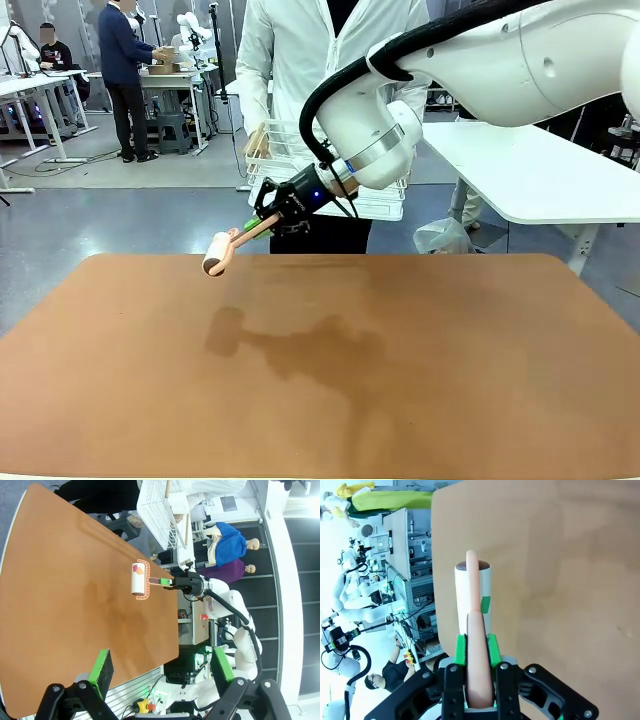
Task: Clean the table.
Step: Clean the table with the Lint Roller when the human lifts the Dish drying rack.
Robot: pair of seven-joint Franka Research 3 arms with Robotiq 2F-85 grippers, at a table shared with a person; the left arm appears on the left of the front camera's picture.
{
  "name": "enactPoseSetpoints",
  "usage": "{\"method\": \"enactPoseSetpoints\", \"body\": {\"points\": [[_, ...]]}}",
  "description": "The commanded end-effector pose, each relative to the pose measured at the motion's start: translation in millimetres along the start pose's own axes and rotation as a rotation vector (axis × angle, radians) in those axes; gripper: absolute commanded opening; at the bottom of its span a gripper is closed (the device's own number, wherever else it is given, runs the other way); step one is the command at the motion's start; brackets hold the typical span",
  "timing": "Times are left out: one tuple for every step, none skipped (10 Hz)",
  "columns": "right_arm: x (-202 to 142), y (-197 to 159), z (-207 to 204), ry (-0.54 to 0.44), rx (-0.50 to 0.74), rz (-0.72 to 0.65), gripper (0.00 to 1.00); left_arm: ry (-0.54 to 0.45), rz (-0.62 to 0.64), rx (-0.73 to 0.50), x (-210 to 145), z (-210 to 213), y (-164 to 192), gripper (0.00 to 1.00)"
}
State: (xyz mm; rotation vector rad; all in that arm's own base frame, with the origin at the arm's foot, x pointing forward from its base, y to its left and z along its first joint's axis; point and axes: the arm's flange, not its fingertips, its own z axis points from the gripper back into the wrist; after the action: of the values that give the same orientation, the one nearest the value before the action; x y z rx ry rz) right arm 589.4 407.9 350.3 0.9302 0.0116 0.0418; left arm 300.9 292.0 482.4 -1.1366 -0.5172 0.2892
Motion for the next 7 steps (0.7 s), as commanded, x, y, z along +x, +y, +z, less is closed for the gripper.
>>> {"method": "enactPoseSetpoints", "body": {"points": [[-12.5,0.2,4.6,-0.008,-0.056,-0.017,0.21,-0.006,-0.006,-0.013,-0.1,2.7,-0.4,1.00],[-12.8,2.6,10.9,-0.008,-0.091,-0.009,0.21,-0.006,-0.006,-0.013,-0.1,2.7,-0.4,1.00],[-13.5,4.9,25.6,0.022,-0.141,-0.005,0.21,-0.006,-0.006,-0.013,-0.1,2.7,-0.4,1.00],[-14.1,4.3,47.8,0.031,-0.204,0.001,0.21,-0.006,-0.006,-0.013,-0.1,2.7,-0.4,1.00],[-18.0,6.7,86.0,0.007,-0.283,0.025,0.21,-0.006,-0.006,-0.013,-0.1,2.7,-0.4,1.00],[-24.1,10.0,118.9,0.004,-0.359,0.053,0.21,-0.006,-0.006,-0.013,-0.1,2.7,-0.4,1.00],[-31.7,10.1,147.1,0.007,-0.480,0.082,0.21,-0.006,-0.006,-0.013,-0.1,2.7,-0.4,1.00]]}}
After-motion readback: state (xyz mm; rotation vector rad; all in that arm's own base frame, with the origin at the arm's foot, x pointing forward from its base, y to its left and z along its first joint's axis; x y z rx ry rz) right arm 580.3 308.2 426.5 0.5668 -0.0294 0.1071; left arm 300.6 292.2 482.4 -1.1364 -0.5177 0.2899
